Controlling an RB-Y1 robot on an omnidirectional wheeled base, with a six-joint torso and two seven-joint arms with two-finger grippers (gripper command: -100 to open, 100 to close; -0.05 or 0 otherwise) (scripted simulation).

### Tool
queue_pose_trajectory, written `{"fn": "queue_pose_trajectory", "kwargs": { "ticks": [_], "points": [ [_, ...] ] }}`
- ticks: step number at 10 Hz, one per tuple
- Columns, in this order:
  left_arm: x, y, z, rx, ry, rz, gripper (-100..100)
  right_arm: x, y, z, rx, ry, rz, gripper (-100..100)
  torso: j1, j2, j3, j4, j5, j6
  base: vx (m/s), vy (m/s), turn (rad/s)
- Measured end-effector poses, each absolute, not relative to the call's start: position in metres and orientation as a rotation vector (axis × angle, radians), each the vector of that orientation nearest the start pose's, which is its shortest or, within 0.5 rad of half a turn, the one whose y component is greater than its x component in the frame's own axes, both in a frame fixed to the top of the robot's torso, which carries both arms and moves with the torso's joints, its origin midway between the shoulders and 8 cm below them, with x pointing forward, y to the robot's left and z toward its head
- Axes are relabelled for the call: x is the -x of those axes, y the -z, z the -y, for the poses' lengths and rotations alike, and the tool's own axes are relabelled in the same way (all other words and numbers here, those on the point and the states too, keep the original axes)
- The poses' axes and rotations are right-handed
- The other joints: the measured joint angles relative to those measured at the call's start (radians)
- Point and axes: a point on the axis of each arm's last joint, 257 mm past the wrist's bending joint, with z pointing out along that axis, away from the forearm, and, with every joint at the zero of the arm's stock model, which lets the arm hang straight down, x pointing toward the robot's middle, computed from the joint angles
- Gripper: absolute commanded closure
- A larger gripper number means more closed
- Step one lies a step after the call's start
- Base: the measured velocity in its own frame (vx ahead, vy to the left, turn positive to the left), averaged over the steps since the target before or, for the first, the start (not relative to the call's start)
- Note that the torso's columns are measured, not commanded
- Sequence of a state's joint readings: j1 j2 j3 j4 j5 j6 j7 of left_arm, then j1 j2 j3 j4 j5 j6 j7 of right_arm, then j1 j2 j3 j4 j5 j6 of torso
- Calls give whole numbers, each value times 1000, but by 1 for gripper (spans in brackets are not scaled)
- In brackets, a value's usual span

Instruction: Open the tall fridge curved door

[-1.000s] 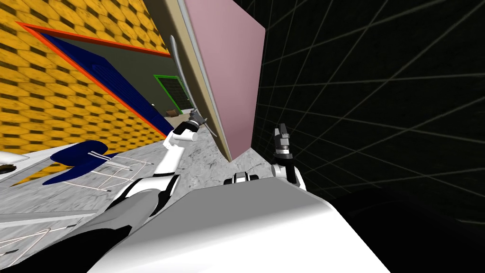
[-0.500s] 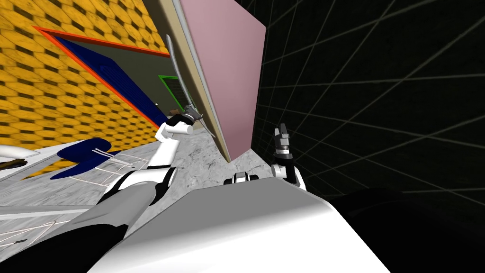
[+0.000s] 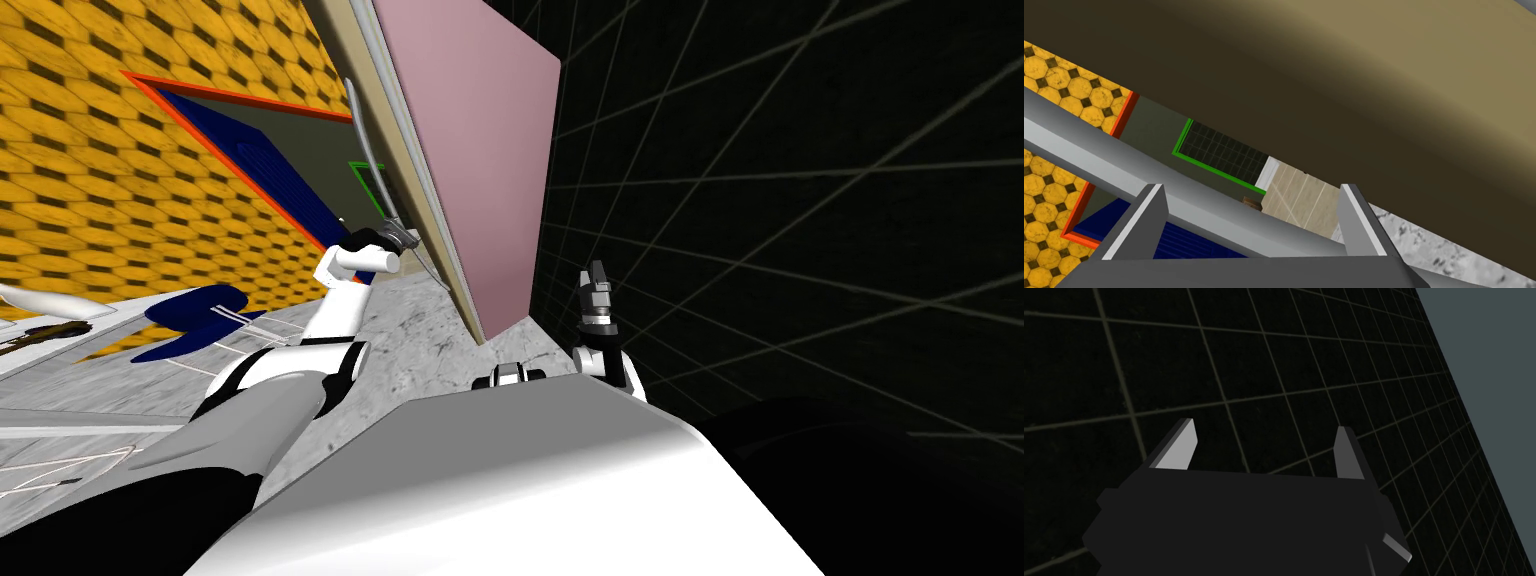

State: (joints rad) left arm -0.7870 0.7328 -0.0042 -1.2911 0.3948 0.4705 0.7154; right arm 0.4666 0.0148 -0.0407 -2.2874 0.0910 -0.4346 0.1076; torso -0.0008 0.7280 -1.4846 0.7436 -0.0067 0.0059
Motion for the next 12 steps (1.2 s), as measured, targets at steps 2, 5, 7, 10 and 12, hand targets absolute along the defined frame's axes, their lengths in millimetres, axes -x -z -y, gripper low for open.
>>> {"fn": "queue_pose_trajectory", "kwargs": {
  "ticks": [2,5,7,10,12],
  "points": [
    [-691,-104,-399,1499,1513,-848,-100,-355,-26,283,-590,-1106,-692,0,-2,-2,-1,-2,0,1,34,-63,38],
    [-700,-107,-405,1527,1502,-833,-100,-355,-26,283,-590,-1106,-692,0,-1,-7,-5,-2,-1,2,11,-43,30],
    [-697,-121,-419,1558,1487,-805,-100,-355,-26,283,-590,-1106,-692,0,-6,-7,-5,-2,-2,3,47,-100,77],
    [-701,-126,-431,1612,1466,-766,-100,-355,-26,283,-590,-1106,-692,0,-2,-8,-6,-3,-2,6,26,-87,52],
    [-697,-133,-441,1639,1455,-740,-100,-355,-26,283,-590,-1106,-692,0,-3,-6,-5,-3,-2,5,20,-57,34]
  ]
}}
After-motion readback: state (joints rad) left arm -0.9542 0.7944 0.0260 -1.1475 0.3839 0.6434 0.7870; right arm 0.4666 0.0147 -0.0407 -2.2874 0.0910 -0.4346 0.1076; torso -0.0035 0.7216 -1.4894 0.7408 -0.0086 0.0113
